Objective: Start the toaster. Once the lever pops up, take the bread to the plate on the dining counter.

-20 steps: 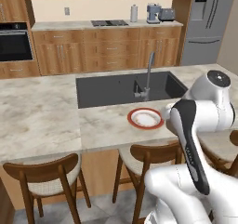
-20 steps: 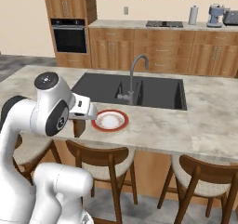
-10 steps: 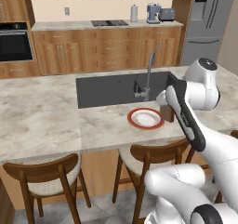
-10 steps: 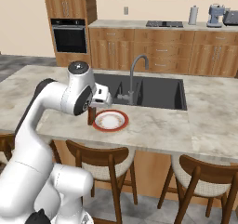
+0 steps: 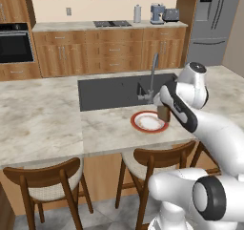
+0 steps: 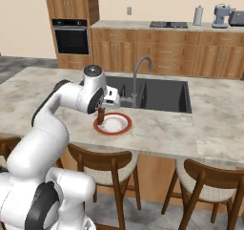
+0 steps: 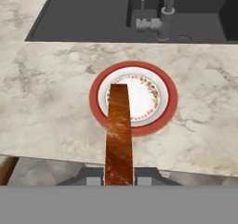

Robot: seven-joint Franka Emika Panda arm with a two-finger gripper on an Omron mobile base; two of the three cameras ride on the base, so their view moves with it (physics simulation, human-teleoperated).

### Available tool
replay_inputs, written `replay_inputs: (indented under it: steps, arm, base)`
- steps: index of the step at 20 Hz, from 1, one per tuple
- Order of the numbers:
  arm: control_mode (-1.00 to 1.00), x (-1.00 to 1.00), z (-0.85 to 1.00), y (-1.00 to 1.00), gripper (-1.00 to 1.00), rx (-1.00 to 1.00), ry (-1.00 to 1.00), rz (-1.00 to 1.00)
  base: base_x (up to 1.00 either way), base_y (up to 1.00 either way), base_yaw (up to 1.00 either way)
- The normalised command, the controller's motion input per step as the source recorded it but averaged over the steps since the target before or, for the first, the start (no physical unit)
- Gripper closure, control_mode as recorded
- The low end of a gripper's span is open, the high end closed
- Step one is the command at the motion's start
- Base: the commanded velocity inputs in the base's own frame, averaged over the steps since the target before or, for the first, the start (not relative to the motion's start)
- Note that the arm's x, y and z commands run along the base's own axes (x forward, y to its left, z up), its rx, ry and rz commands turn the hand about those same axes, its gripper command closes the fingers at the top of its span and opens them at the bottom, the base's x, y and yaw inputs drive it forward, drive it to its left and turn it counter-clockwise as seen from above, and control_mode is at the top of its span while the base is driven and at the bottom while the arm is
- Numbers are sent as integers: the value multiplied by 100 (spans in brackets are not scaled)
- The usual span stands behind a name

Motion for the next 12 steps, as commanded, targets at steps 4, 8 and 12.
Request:
replay_inputs:
  steps: [4, 8, 12]
  arm:
    - [-100, 47, -47, 0, 100, 0, 0, 0]
    - [-100, 43, -55, 0, 100, 0, 0, 0]
    - [-100, 46, -32, 0, 100, 1, 0, 0]
  base:
    - [0, 0, 0]
    - [0, 0, 0]
    - [0, 0, 0]
